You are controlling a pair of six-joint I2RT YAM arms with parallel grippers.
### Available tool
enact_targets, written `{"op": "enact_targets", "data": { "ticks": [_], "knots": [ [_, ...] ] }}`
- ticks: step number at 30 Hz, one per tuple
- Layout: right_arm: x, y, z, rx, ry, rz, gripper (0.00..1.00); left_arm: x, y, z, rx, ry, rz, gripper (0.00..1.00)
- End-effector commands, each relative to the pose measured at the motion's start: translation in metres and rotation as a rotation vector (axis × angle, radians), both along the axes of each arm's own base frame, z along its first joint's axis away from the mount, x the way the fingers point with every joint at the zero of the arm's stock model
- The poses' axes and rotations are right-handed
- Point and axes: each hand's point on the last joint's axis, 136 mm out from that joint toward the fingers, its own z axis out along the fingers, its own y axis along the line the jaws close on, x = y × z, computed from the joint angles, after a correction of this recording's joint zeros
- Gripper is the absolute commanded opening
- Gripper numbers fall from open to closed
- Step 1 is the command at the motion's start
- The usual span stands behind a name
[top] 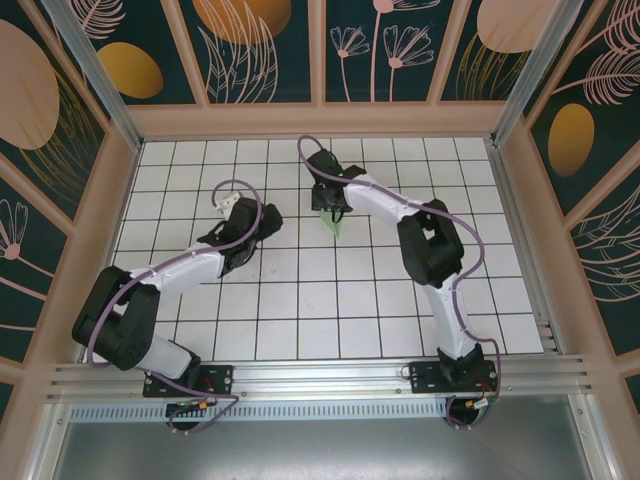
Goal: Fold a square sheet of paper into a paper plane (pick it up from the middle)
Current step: Move the paper plane to the top-center of the table, then reset both arms
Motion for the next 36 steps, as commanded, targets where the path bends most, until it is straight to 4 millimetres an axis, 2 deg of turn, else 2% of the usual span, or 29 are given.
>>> {"op": "enact_targets", "data": {
  "ticks": [1, 3, 6, 9, 10, 11, 15, 16, 19, 24, 26, 29, 36],
  "knots": [
    [0.001, -0.01, 0.104, 0.091, -0.184, -0.03, 0.7, 0.01, 0.029, 0.035, 0.073, -0.057, 0.056, 0.98],
    [0.0, -0.029, 0.13, 0.078, -0.264, -0.064, 0.79, 0.015, 0.044, 0.049, 0.09, -0.087, 0.08, 0.99],
    [0.001, -0.072, 0.159, 0.03, -0.403, -0.157, 0.96, 0.018, 0.073, 0.071, 0.14, -0.152, 0.133, 0.99],
    [-0.005, -0.123, 0.169, -0.003, -0.501, -0.252, 0.99, 0.015, 0.103, 0.087, 0.205, -0.224, 0.187, 0.98],
    [-0.005, -0.153, 0.167, -0.023, -0.524, -0.311, 0.99, 0.012, 0.116, 0.091, 0.239, -0.241, 0.224, 0.99],
    [-0.007, -0.172, 0.165, -0.027, -0.542, -0.345, 0.99, 0.009, 0.126, 0.092, 0.267, -0.251, 0.25, 0.98],
    [-0.024, -0.254, 0.134, -0.081, -0.581, -0.516, 0.99, -0.014, 0.175, 0.082, 0.419, -0.268, 0.423, 0.99],
    [-0.028, -0.271, 0.123, -0.09, -0.575, -0.551, 0.99, -0.023, 0.188, 0.079, 0.45, -0.266, 0.484, 0.98],
    [-0.04, -0.309, 0.094, -0.127, -0.574, -0.624, 0.99, -0.031, 0.199, 0.066, 0.51, -0.248, 0.476, 0.99],
    [-0.056, -0.343, 0.057, -0.168, -0.601, -0.683, 0.99, -0.03, 0.204, 0.04, 0.595, -0.206, 0.402, 0.98],
    [-0.061, -0.348, 0.045, -0.207, -0.624, -0.653, 0.99, -0.027, 0.2, 0.034, 0.58, -0.24, 0.352, 0.98],
    [-0.064, -0.343, 0.037, -0.246, -0.693, -0.557, 0.99, -0.023, 0.191, 0.033, 0.566, -0.332, 0.267, 0.98],
    [-0.057, -0.317, 0.036, -0.154, -0.808, -0.343, 0.99, -0.017, 0.184, 0.034, 0.51, -0.485, 0.161, 0.98]
  ]
}}
